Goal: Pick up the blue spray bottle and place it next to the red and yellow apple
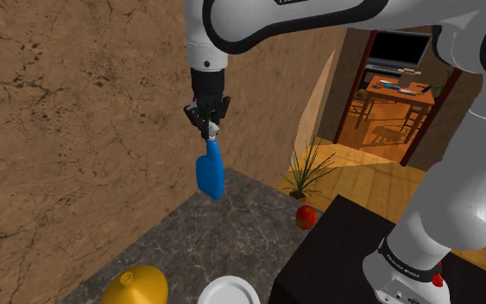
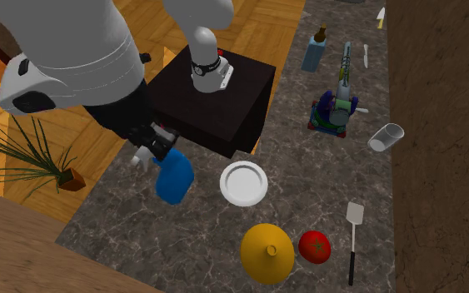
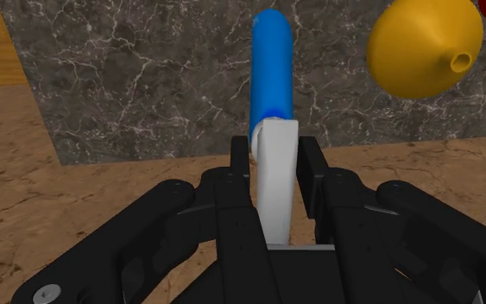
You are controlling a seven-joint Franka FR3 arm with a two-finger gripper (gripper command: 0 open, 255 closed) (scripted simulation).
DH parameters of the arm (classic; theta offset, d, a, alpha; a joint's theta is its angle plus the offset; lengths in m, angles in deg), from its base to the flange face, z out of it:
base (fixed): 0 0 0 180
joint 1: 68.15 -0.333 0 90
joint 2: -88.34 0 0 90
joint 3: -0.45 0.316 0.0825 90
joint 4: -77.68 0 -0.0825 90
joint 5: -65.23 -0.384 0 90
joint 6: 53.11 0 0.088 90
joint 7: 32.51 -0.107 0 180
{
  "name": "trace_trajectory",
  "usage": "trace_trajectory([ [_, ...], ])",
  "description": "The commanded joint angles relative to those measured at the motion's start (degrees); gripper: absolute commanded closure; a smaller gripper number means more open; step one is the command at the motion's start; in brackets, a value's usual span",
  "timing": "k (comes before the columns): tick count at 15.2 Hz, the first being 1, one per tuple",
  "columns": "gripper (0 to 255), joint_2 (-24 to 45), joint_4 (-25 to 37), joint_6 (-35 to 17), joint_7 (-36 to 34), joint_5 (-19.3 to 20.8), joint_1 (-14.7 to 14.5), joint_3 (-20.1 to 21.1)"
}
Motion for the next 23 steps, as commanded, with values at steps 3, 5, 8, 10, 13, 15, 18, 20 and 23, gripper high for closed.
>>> trace_trajectory([
  [3, 255, -6.6, -7.7, -1.7, 6.0, -2.7, 2.9, -2.5],
  [5, 255, -9.3, -10.6, -2.1, 9.0, -3.6, 4.1, -4.1],
  [8, 255, -13.0, -14.5, -2.5, 13.5, -4.4, 5.7, -6.6],
  [10, 255, -15.1, -16.8, -2.6, 16.4, -4.8, 6.7, -8.3],
  [13, 255, -17.8, -19.6, -2.7, 20.8, -4.9, 8.2, -11.0],
  [15, 255, -19.3, -21.2, -2.8, 23.6, -4.7, 9.3, -12.9],
  [18, 255, -21.2, -23.1, -2.8, 27.9, -4.3, 10.8, -15.7],
  [20, 255, -22.1, -24.1, -2.8, 30.7, -3.8, 11.9, -17.6],
  [23, 255, -22.8, -25.5, -3.5, 33.6, -3.2, 13.0, -19.6],
])
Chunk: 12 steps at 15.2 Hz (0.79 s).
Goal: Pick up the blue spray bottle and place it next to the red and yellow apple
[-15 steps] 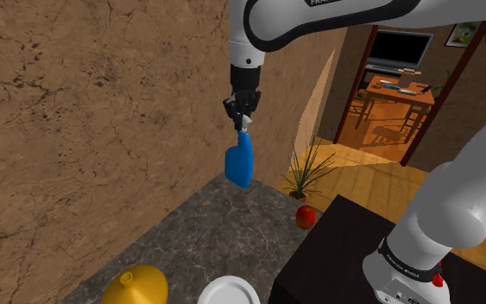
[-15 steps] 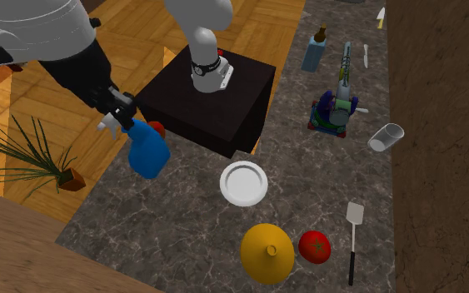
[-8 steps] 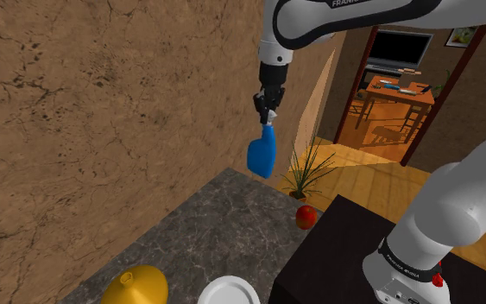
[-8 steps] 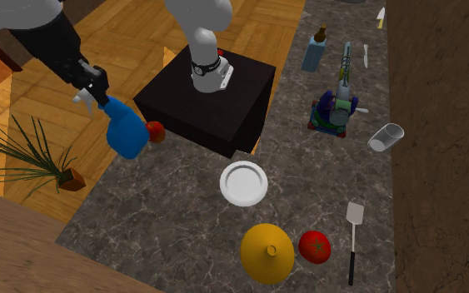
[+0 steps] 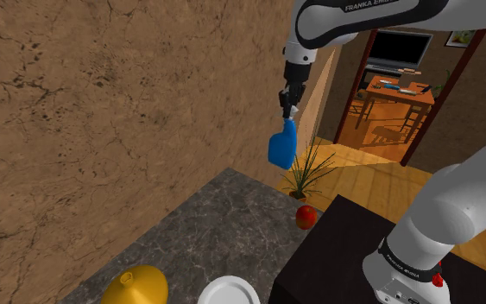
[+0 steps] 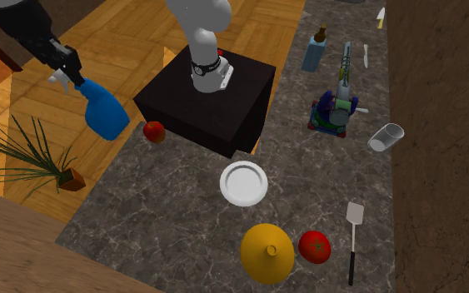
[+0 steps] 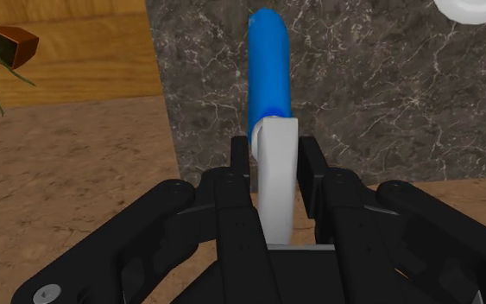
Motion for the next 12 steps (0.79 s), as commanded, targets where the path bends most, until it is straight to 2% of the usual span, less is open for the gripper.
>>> trace_trajectory([
  [1, 255, -0.5, -1.5, -1.1, 0.7, 0.1, 0.2, -0.4],
  [12, 255, 1.0, -8.7, -9.7, 0.6, 0.1, 0.2, -0.3],
])
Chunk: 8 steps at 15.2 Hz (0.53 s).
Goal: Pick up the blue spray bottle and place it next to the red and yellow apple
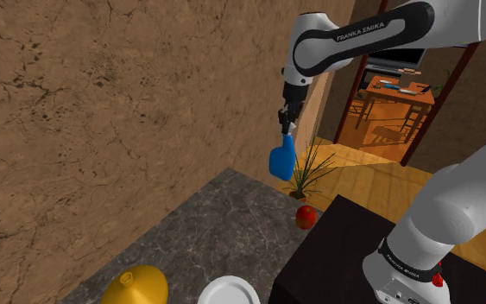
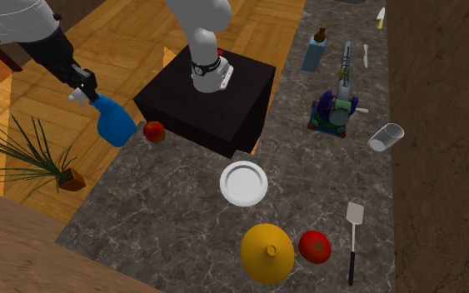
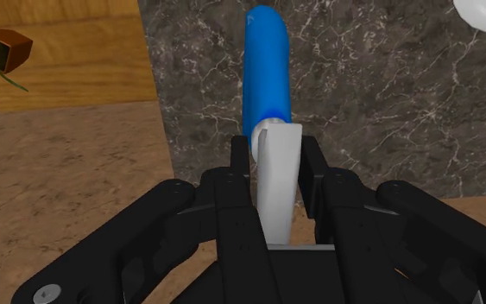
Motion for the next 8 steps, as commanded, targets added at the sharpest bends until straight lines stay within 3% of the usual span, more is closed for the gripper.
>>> trace_trajectory([
  [1, 255, 0.5, -1.0, -1.6, -0.1, 0.0, 0.0, 0.1],
  [8, 255, 2.4, -4.8, -7.3, -0.2, 0.1, 0.0, 0.2],
])
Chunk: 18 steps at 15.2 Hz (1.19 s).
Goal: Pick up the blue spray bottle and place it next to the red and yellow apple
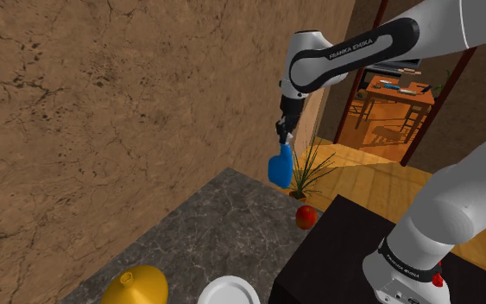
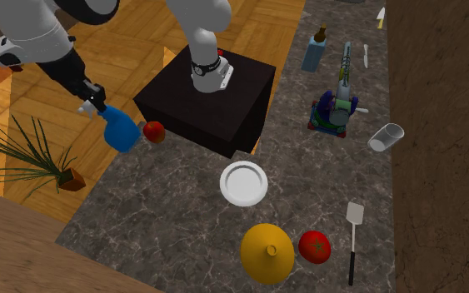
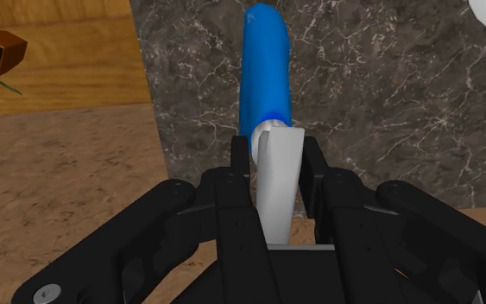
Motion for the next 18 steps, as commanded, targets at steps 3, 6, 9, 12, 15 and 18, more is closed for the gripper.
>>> trace_trajectory([
  [3, 255, 1.2, -2.3, -3.5, 0.0, 0.1, 0.0, 0.0],
  [6, 255, 2.3, -3.6, -6.0, -0.1, 0.1, 0.0, 0.1],
  [9, 255, 3.6, -4.8, -8.5, -0.2, 0.2, 0.1, 0.2],
  [12, 255, 5.0, -5.9, -11.0, -0.3, 0.3, 0.1, 0.2],
  [15, 255, 6.6, -7.0, -13.6, -0.4, 0.5, 0.1, 0.3],
  [18, 255, 8.3, -7.8, -16.1, -0.6, 0.7, 0.1, 0.3],
])
